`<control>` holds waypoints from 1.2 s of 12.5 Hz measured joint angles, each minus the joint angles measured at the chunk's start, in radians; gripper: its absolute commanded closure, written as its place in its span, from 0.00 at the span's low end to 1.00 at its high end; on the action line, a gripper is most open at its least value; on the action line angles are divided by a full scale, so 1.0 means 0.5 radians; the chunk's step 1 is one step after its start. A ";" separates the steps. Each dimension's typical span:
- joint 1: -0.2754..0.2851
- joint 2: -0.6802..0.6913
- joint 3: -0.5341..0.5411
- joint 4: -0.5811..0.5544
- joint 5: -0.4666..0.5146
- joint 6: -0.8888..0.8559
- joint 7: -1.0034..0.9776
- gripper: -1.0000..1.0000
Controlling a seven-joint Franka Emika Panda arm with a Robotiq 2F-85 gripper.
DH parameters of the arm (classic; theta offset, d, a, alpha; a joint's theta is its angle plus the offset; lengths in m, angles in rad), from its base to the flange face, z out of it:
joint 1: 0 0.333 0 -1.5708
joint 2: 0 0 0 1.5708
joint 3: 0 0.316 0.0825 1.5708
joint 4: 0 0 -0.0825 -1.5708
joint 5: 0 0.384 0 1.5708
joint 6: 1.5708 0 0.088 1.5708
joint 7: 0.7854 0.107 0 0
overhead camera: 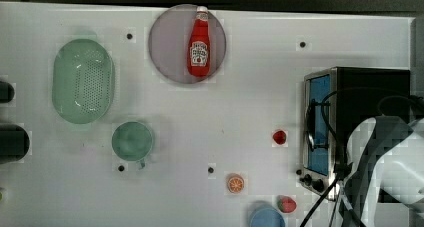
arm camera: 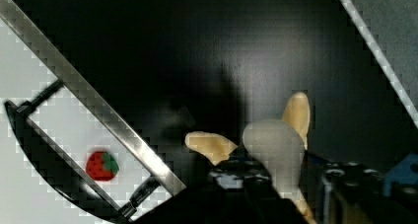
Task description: Pick banana from table and place on oven.
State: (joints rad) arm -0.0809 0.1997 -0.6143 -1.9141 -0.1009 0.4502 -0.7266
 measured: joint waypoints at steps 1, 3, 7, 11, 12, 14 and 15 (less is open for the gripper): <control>-0.010 0.026 0.017 0.008 0.000 -0.022 -0.021 0.46; -0.008 0.073 0.036 0.045 -0.002 -0.047 -0.083 0.24; 0.076 0.023 0.037 0.082 0.000 0.004 -0.139 0.00; 0.084 -0.027 0.116 0.160 0.077 -0.091 -0.152 0.00; 0.096 -0.041 0.142 0.189 0.078 -0.167 -0.152 0.00; 0.083 -0.071 0.274 0.271 0.101 -0.411 -0.130 0.00; 0.098 -0.111 0.346 0.283 0.110 -0.424 -0.060 0.00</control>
State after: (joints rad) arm -0.0317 0.1443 -0.4414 -1.7725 -0.0460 0.2380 -0.7563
